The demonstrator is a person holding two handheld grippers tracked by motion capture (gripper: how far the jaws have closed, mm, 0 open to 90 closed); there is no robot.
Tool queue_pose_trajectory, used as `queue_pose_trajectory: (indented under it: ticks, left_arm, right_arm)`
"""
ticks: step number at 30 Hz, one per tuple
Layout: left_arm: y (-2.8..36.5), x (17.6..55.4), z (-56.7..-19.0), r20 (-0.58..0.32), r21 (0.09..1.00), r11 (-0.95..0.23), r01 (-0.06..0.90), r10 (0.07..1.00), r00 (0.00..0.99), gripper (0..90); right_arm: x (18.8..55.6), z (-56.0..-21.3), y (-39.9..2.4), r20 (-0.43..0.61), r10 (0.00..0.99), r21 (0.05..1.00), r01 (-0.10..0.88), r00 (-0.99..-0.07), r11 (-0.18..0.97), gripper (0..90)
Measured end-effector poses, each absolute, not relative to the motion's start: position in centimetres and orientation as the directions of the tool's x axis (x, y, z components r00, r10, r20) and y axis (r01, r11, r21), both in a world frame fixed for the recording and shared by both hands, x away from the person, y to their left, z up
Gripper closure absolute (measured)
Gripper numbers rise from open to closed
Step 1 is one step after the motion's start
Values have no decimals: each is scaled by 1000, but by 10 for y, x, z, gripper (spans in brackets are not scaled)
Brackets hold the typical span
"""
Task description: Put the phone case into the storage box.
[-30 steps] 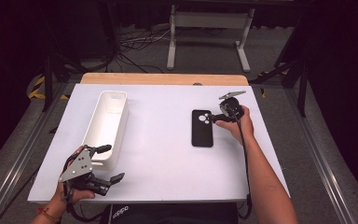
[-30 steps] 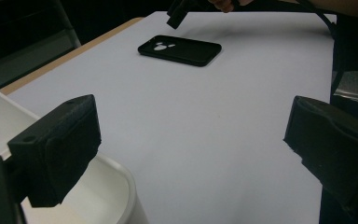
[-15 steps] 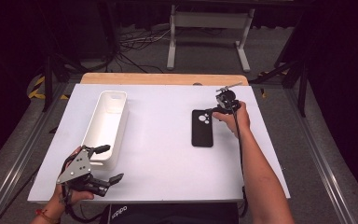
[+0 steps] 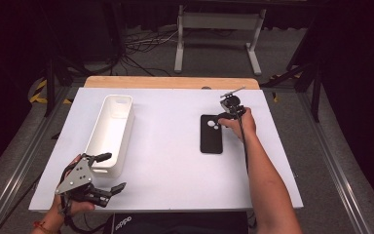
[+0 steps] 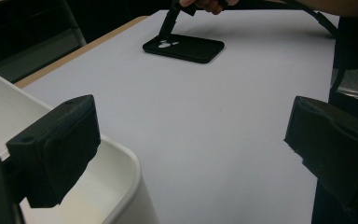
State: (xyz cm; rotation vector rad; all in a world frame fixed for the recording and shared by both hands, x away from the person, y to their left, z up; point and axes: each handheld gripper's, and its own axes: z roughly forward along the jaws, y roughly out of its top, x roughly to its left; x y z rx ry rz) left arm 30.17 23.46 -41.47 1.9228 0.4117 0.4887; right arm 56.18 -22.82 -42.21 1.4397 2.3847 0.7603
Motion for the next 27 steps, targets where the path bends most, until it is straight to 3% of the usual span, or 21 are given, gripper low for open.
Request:
queue_pose_trajectory:
  ticks: [6,15,24,27]
  left_arm:
    - [236,301,-417,143,921,-383,67,494,857,38]
    - [238,301,-417,135,922,-380,73,493,859,38]
    - [238,302,-418,126,927,-368,76,494,860,38]
    - [239,302,-418,130,923,-378,76,490,862,38]
  right_arm:
    - [563,-426,-229,56,885,560,748,-463,356,551]
    - [565,-434,-226,42,882,566,739,-469,366,606]
    - [566,-435,-236,129,889,594,752,-439,285,603]
    - [567,-436,-236,117,892,592,752,-437,291,682]
